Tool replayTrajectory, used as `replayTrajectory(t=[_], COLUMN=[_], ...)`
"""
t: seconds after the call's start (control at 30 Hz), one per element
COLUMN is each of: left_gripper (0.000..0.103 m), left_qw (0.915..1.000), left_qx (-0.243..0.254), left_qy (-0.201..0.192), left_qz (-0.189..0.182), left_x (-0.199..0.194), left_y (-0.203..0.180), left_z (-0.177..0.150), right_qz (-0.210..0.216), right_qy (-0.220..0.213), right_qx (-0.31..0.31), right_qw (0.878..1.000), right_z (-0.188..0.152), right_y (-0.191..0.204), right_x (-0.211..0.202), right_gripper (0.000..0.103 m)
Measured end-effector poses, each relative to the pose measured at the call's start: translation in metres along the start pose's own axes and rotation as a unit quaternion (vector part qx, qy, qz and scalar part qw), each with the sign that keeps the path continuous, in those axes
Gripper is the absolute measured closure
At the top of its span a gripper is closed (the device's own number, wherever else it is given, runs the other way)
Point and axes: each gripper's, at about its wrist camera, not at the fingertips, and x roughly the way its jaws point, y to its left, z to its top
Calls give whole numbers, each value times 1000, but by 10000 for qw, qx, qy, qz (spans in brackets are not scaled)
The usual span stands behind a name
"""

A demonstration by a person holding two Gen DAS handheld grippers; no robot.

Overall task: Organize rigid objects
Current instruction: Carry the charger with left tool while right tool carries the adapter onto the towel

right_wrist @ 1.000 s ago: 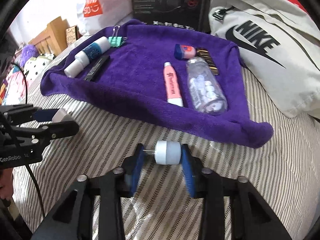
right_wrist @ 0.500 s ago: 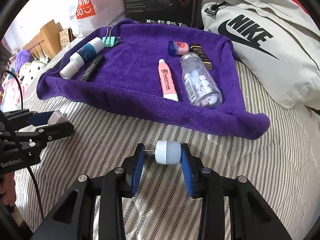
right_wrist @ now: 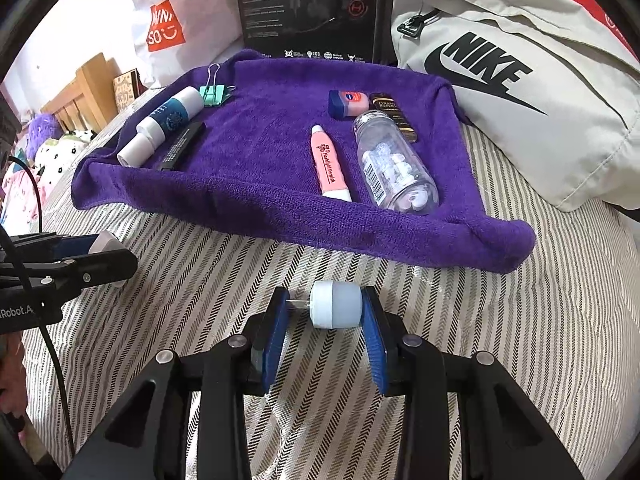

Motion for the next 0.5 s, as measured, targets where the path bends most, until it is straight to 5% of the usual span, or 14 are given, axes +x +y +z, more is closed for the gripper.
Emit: replayTrajectory(t=[0.5], left_gripper=[61], left_qw=[9999], left_qx=[-12], left_qy=[-157], left_qz=[-46], left_x=[-25], left_y=[5], left_z=[12], right_qz=[925], right_qy=[352], right_qx=[515], right_qw=[9938], right_z=[0], right_y=[-28], right_x=[-8], right_gripper=[67])
